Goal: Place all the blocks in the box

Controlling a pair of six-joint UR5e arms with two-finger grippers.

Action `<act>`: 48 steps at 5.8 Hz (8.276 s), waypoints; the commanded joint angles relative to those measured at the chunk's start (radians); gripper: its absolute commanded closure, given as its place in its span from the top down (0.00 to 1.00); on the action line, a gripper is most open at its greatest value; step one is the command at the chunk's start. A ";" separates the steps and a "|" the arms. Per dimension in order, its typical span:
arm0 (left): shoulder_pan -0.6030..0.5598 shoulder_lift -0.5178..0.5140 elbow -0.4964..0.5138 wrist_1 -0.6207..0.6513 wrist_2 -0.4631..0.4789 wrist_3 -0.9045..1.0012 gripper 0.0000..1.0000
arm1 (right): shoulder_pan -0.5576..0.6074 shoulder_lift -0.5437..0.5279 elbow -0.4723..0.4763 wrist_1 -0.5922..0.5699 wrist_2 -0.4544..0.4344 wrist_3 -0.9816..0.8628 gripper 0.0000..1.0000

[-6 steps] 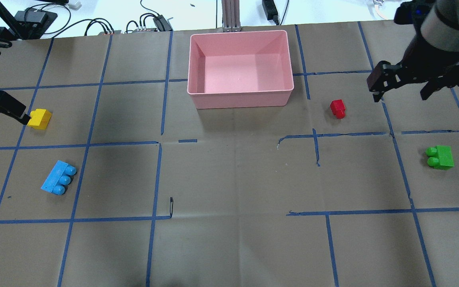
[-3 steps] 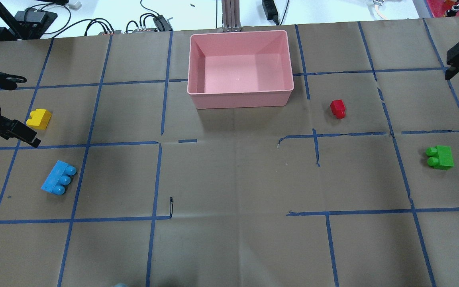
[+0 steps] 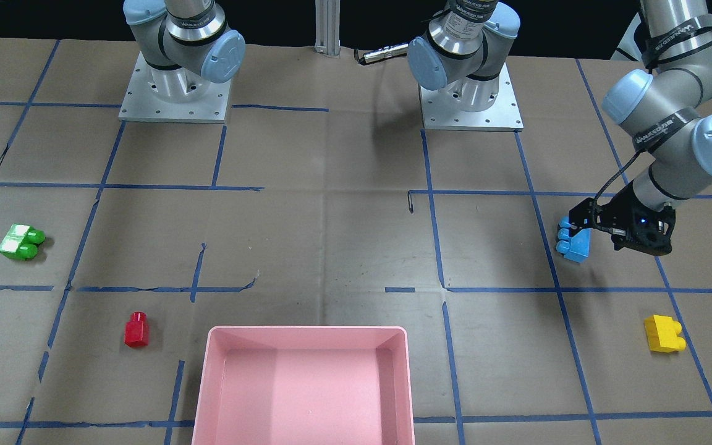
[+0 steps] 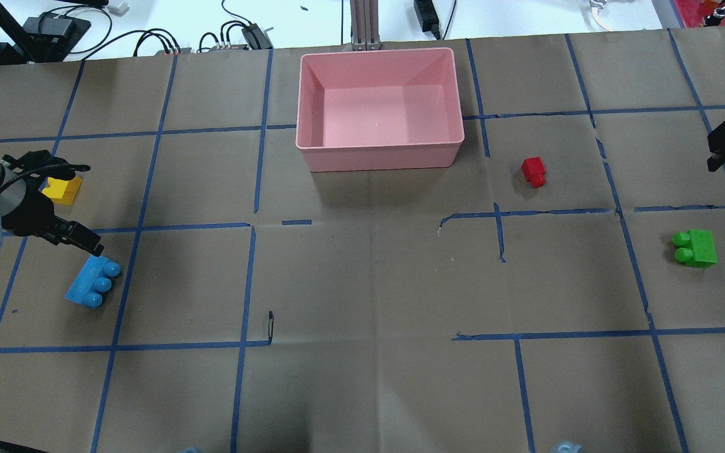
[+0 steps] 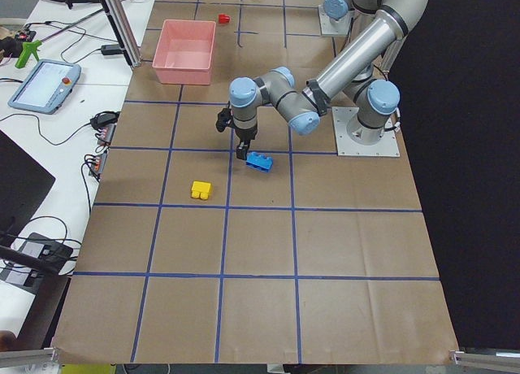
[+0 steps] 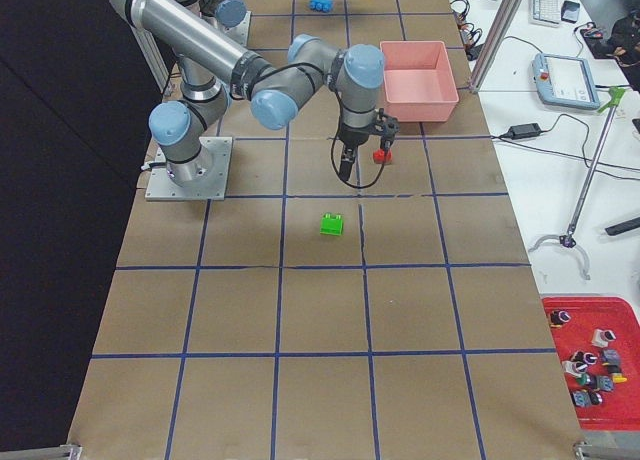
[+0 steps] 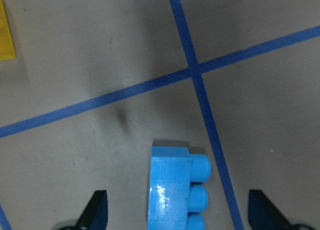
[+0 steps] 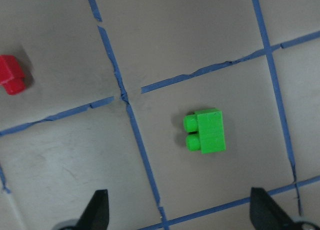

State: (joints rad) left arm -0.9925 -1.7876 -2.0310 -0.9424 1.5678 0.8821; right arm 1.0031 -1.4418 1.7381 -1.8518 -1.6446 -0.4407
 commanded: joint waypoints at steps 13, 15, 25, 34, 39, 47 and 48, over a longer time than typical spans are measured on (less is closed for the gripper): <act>0.009 -0.062 -0.110 0.146 0.017 0.052 0.74 | -0.086 0.225 0.265 -0.457 0.002 -0.144 0.96; 0.009 -0.062 -0.110 0.143 0.020 0.052 0.46 | -0.084 0.221 0.270 -0.440 -0.004 -0.141 0.55; -0.366 -0.280 0.805 -0.374 -0.040 -0.689 0.19 | 0.470 0.286 -0.236 -0.450 0.455 0.189 0.06; -0.776 -0.496 0.978 -0.316 -0.054 -1.306 0.19 | 0.496 0.344 -0.264 -0.574 0.437 0.334 1.00; -0.802 -0.579 0.991 -0.132 -0.060 -1.312 1.00 | 0.416 0.274 -0.050 -0.532 -0.004 0.174 1.00; -0.247 -0.303 0.821 -0.378 -0.084 -0.679 1.00 | 0.440 0.390 0.040 -0.603 0.062 0.214 0.96; -0.151 -0.306 0.781 -0.378 -0.115 -0.561 1.00 | 0.424 0.388 0.041 -0.601 0.062 0.214 0.87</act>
State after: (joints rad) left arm -1.2439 -2.0969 -1.2034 -1.3201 1.4761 0.2022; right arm 1.4404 -1.0515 1.7771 -2.4542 -1.5829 -0.2261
